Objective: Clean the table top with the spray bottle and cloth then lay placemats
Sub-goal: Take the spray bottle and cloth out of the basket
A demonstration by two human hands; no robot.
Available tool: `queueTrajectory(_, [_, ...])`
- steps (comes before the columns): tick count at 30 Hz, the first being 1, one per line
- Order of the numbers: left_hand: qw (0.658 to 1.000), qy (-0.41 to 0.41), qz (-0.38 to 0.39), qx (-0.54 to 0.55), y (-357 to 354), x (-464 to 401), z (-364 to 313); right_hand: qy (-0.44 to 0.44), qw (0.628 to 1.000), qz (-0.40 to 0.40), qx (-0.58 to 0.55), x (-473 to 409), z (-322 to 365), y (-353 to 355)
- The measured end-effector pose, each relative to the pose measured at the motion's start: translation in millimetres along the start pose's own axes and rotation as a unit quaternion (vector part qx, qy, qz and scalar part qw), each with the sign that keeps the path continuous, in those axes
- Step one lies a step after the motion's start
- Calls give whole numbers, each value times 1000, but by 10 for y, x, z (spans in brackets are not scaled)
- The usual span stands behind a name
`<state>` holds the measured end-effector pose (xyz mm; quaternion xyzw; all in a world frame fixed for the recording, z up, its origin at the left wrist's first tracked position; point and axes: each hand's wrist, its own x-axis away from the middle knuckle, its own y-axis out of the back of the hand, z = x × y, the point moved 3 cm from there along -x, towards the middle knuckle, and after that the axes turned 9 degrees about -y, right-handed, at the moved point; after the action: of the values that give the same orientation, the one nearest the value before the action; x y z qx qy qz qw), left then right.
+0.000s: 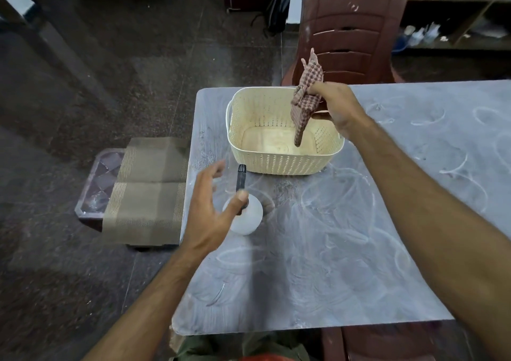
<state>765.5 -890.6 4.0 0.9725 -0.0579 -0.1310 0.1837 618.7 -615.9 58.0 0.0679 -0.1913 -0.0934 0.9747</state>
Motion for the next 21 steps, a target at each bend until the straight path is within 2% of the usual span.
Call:
queueTrajectory(4, [998, -53, -25, -24, -18, -254, -446, -2, 999, 10, -40, 416, -47, -29])
queueTrajectory(7, [994, -80, 23, -70, -207, -384, -696, -25, 998, 1, -53, 745, -179, -97])
queueTrajectory(10, [992, -62, 73, -86, -444, -402, -831, -27, 998, -5, -53, 1073, -342, -188])
queueTrajectory(13, [992, -62, 70, -81, -571, -330, -886, -29, 997, -17, -64, 1345, -496, -277])
queueTrajectory(17, [997, -43, 45, -51, -533, -201, -901, -28, 990, -71, -115, 1718, -734, -346])
queueTrajectory(21, [996, -15, 73, -45, -450, -133, -848, -2, 986, -93, -136, 2065, -991, -447])
